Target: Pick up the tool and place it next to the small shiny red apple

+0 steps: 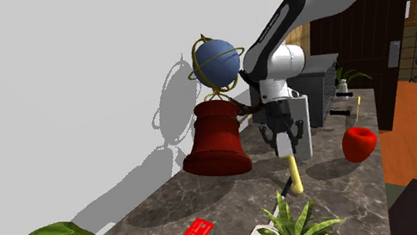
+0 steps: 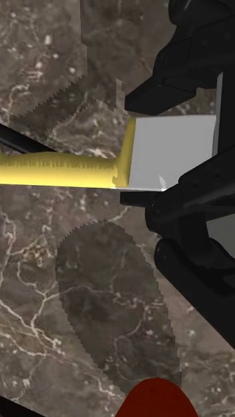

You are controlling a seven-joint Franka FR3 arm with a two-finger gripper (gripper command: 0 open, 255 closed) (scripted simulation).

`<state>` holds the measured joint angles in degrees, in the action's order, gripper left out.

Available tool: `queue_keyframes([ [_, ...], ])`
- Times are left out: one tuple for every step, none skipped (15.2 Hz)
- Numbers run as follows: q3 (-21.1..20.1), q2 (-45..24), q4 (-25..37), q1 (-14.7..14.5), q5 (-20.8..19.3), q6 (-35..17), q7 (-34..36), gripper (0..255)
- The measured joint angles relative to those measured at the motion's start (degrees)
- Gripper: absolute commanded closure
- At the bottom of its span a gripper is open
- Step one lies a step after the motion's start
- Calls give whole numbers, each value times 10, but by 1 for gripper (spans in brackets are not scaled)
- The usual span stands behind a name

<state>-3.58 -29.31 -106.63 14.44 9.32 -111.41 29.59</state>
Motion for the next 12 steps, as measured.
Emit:
queue_keyframes([
  [1,-2,4,3,-1,1,-4,0],
  [3,-7,10,5,-2,4,-8,0],
  [5,-10,13,8,-4,8,-11,0],
  [6,-11,15,10,-4,12,-12,0],
  [7,-17,23,10,-5,18,-12,0],
  [7,-20,28,12,-6,23,-13,0],
  [3,-13,16,5,-2,12,-5,0],
  [2,-14,17,3,-2,15,-2,0],
  [2,-18,25,3,-3,24,0,0],
  [2,-20,33,4,-3,39,1,0],
  [3,-23,45,6,-5,55,1,0],
  [3,-23,50,7,-5,63,2,0],
])
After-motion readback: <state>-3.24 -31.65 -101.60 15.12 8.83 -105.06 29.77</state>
